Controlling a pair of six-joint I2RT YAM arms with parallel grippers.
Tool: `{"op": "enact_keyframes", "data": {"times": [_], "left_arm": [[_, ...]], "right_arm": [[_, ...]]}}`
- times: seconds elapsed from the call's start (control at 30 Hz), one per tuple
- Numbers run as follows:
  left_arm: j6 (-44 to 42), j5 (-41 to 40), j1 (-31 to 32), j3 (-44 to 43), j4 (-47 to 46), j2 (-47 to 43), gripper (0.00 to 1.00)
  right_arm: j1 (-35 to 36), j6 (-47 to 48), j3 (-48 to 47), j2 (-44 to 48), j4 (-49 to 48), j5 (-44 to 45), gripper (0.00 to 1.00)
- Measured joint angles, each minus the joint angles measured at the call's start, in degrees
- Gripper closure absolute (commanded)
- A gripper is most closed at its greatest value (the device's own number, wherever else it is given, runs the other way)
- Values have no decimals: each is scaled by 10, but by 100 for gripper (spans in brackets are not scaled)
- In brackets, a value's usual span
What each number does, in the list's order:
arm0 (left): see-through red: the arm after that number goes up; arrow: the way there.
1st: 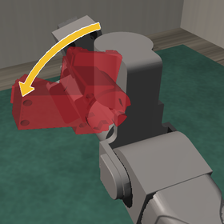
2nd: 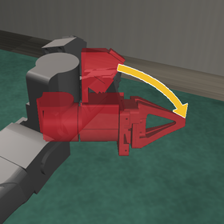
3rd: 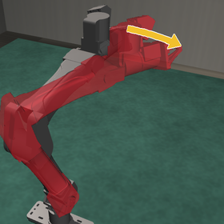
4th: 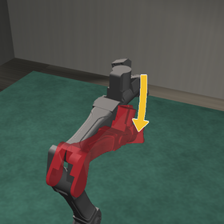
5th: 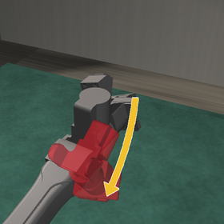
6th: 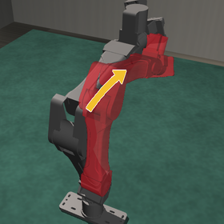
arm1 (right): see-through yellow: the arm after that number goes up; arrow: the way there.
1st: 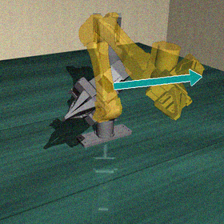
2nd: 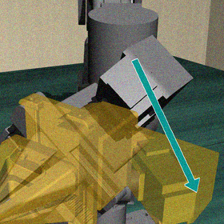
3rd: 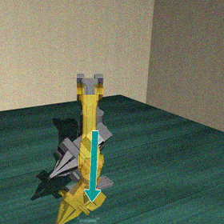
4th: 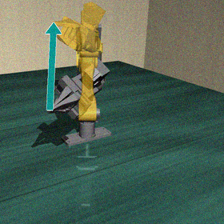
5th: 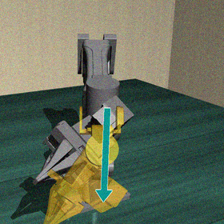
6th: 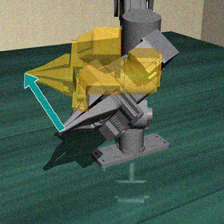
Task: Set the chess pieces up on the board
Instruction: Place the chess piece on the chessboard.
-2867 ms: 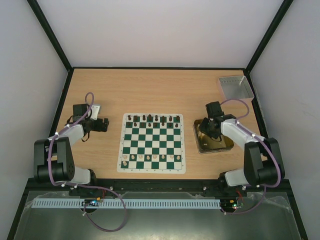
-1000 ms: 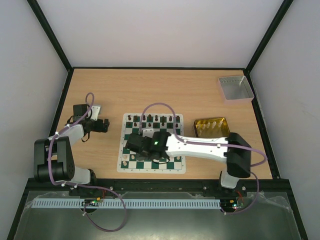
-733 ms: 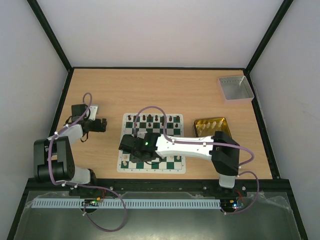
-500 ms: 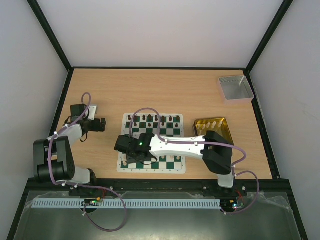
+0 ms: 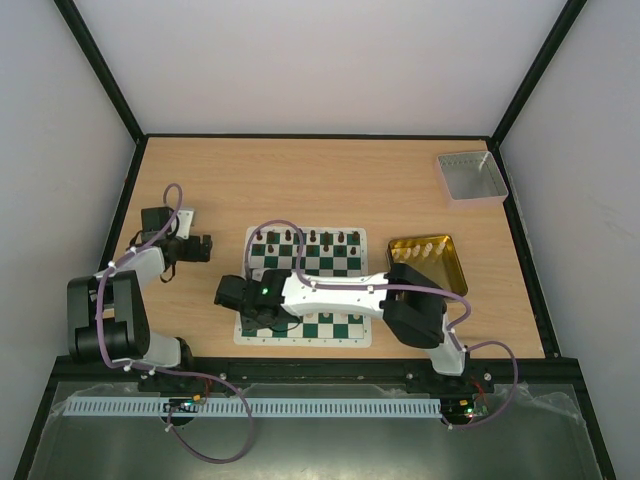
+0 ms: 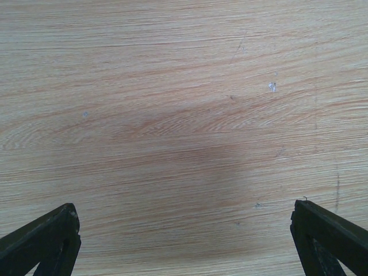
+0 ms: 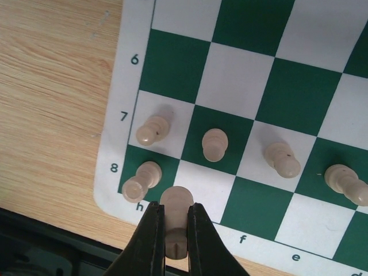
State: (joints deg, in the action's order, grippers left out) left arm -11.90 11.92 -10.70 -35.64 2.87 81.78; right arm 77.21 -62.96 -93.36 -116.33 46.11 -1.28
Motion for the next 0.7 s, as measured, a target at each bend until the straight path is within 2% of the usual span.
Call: {"op": "enact_keyframes", "data": {"times": [0.7], "left_arm": [[0,0,-2,0,0,0,1]], "right_arm": [[0,8,0,-20,19,-3,98]]}}
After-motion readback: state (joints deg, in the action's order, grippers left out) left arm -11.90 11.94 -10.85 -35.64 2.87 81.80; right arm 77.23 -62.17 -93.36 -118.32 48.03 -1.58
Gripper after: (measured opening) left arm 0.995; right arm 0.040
